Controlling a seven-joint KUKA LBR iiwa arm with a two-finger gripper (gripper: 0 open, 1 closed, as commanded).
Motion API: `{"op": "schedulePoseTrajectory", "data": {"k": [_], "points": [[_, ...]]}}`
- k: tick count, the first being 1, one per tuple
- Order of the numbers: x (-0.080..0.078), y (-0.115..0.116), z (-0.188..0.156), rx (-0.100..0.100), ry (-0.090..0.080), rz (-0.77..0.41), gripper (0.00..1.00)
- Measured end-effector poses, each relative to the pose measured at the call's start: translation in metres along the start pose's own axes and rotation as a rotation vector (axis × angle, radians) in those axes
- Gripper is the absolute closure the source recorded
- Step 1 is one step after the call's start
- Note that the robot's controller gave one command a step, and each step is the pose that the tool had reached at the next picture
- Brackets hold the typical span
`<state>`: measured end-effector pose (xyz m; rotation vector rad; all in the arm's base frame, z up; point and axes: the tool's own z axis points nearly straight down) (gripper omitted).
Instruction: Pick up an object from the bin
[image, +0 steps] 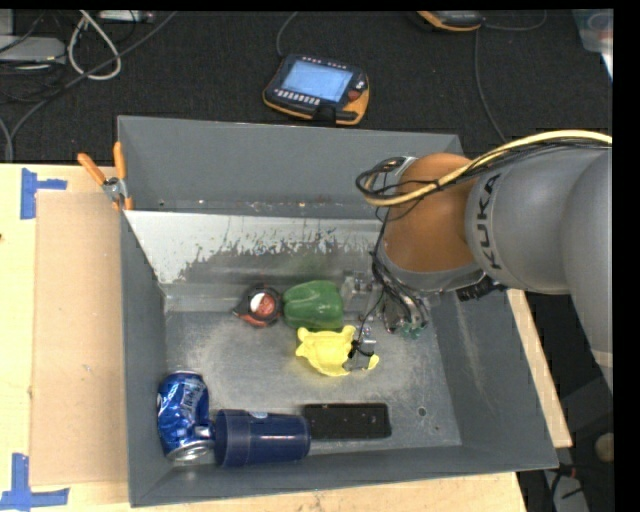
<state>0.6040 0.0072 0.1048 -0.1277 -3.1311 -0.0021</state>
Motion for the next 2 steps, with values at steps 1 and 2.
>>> {"op": "schedulePoseTrajectory", "data": {"k": [1,2], "points": [[-0.009,0.005,0.006,0.000,-0.017,0.035,0.00],[0.040,0.048,0.037,-0.001,0.002,0.166,0.00]]}}
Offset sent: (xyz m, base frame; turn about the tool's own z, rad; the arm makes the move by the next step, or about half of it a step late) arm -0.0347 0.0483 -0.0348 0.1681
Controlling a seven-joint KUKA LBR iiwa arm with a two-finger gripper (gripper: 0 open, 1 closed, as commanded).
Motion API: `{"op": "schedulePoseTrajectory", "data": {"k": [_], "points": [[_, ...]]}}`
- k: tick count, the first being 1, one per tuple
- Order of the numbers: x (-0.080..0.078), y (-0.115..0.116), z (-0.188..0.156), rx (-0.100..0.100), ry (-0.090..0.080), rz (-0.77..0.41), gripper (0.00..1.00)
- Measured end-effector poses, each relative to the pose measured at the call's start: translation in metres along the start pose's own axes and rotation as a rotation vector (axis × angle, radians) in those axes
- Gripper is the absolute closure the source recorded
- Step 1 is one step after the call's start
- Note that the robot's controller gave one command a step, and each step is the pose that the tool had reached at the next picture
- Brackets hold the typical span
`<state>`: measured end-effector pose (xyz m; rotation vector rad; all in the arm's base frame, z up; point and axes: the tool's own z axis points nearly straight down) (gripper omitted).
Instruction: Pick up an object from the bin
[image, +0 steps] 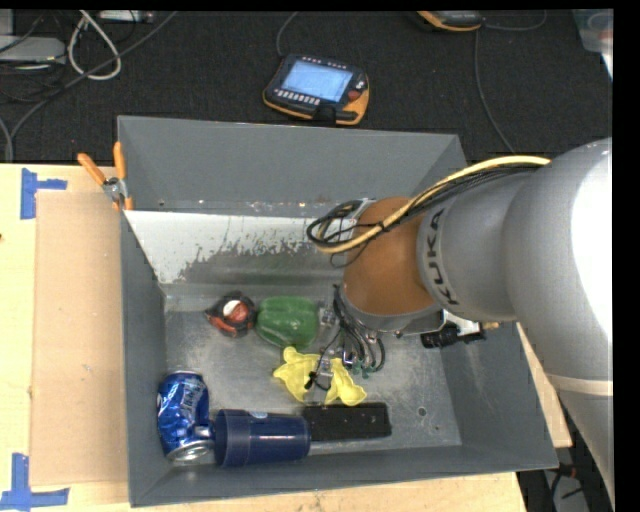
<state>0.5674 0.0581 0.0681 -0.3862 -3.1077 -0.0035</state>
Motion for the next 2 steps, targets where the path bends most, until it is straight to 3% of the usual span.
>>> {"op": "schedulePoseTrajectory", "data": {"k": [1,2], "points": [[-0.0051,0.0243,-0.0020,0.000,-0.022,-0.109,1.00],[-0.0051,0.0244,-0.0020,0.000,-0.022,-0.110,1.00]]}}
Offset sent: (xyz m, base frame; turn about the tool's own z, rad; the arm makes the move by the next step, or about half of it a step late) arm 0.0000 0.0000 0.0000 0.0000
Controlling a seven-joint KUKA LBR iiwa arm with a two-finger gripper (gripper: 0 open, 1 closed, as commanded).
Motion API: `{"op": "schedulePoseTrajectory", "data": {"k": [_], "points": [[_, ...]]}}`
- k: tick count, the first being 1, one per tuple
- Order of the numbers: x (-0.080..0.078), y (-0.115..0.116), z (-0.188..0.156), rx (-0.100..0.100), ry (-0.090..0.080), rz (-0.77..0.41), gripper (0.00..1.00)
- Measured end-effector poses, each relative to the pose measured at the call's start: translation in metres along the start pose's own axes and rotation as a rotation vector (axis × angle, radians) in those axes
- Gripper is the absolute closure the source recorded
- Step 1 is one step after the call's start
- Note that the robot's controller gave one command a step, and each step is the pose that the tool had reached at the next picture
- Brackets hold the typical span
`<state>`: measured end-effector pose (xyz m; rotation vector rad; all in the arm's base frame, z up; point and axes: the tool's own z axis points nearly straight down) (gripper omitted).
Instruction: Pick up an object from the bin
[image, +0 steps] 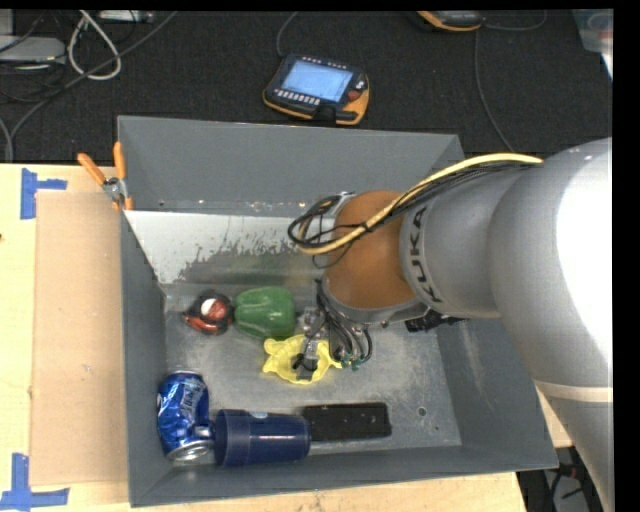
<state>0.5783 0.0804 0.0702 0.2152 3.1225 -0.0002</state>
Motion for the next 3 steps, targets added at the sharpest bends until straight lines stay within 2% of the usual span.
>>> {"op": "schedulePoseTrajectory", "data": {"k": [1,2,3], "points": [[-0.010,0.017,-0.094,-0.002,-0.004,-0.033,1.00],[0.001,0.000,-0.083,0.003,0.010,-0.004,1.00],[0.009,0.011,-0.056,0.000,0.003,0.256,1.00]]}}
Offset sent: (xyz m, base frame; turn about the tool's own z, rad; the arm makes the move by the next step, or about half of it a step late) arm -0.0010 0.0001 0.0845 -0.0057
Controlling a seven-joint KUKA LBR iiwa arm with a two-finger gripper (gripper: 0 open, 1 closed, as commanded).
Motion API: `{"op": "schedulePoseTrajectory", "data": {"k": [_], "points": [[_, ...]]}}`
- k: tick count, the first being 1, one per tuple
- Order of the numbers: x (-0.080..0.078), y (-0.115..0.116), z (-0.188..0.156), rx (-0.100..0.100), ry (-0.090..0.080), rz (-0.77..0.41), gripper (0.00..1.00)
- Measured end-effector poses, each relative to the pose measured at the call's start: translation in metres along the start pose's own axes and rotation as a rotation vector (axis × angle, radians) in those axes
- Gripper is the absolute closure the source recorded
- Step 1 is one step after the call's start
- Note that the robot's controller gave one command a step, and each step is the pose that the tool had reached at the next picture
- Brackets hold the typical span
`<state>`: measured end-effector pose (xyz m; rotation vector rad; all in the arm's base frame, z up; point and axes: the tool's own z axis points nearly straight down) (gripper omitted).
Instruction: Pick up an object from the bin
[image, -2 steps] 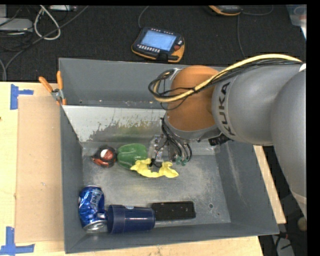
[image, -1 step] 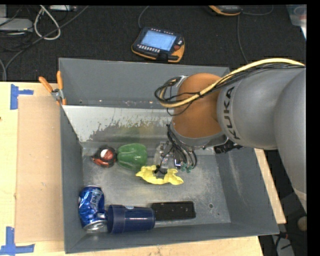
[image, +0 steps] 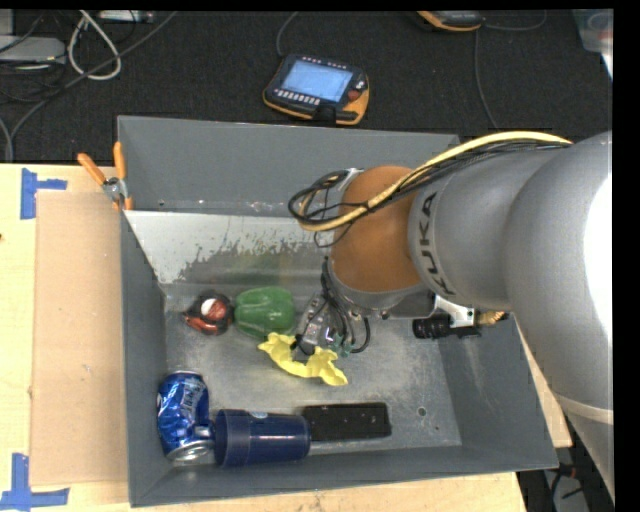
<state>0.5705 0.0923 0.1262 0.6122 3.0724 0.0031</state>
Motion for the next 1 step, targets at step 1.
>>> {"op": "schedulePoseTrajectory", "data": {"k": [1], "points": [[0.0068,-0.0072,-0.0903,0.004,0.006,-0.156,1.00]]}}
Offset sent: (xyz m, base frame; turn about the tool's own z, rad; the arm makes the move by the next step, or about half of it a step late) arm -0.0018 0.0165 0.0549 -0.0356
